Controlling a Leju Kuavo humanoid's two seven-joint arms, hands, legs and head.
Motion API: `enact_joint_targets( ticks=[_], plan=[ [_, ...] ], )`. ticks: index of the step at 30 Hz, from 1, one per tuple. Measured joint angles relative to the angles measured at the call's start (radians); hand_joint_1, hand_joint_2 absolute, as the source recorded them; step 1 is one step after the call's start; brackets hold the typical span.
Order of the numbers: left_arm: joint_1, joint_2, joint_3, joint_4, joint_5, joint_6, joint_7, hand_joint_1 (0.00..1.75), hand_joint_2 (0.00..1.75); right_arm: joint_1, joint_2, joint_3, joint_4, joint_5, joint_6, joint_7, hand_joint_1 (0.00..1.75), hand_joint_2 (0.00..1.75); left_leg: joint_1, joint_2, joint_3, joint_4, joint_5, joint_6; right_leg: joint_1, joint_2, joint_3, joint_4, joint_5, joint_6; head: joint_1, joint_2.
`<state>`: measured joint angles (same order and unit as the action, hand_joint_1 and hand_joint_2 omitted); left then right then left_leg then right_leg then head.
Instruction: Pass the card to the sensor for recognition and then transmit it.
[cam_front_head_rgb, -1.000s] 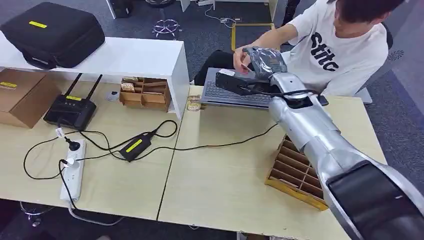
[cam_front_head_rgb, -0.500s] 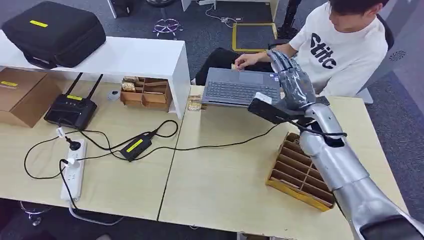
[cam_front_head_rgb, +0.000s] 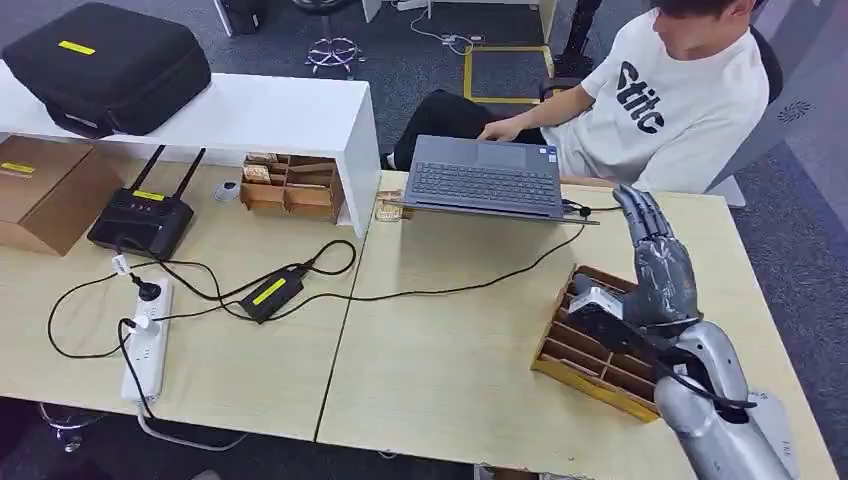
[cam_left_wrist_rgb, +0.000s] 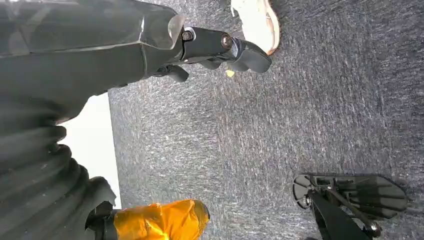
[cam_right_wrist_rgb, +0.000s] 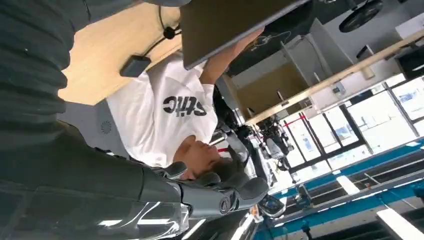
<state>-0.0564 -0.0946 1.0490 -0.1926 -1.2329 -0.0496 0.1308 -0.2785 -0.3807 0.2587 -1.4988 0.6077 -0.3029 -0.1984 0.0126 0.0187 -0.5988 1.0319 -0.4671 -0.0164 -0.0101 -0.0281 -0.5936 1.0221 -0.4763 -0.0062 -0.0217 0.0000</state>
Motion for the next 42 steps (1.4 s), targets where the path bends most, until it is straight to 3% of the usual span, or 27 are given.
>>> enact_joint_targets(
  ticks=[14,19,27,42],
  plan=[
    [0.0,-0.003,0.013,0.0,0.0,0.002,0.0,0.0,1.75,0.076,-0.019,-0.02,-0.032,0.073,0.051,0.021,0.0,1.75,0.0,0.0,0.0,0.0,0.0,0.0,0.0,0.0,0.0,0.0,0.0,0.0,0.0,0.0],
    [-0.001,-0.003,0.013,0.0,-0.006,0.002,0.0,0.0,1.75,0.062,-0.019,0.009,0.003,0.158,0.067,0.073,0.0,1.75,0.0,0.0,0.0,0.0,0.0,0.0,0.0,0.0,0.0,0.0,0.0,0.0,0.0,0.0],
    [-0.002,-0.003,0.013,0.0,-0.019,0.002,0.002,0.0,1.75,0.009,-0.014,0.083,0.106,0.27,0.017,0.154,0.0,1.75,0.0,0.0,0.0,0.0,0.0,0.0,0.0,0.0,0.0,0.0,0.0,0.0,0.0,0.0],
    [-0.002,-0.003,0.019,0.0,-0.027,0.004,0.005,0.0,1.75,-0.005,-0.012,0.104,0.174,0.378,-0.026,0.243,0.0,1.75,0.0,0.0,0.0,0.0,0.0,0.0,0.0,0.0,0.0,0.0,0.0,0.0,0.0,0.0]
  ],
)
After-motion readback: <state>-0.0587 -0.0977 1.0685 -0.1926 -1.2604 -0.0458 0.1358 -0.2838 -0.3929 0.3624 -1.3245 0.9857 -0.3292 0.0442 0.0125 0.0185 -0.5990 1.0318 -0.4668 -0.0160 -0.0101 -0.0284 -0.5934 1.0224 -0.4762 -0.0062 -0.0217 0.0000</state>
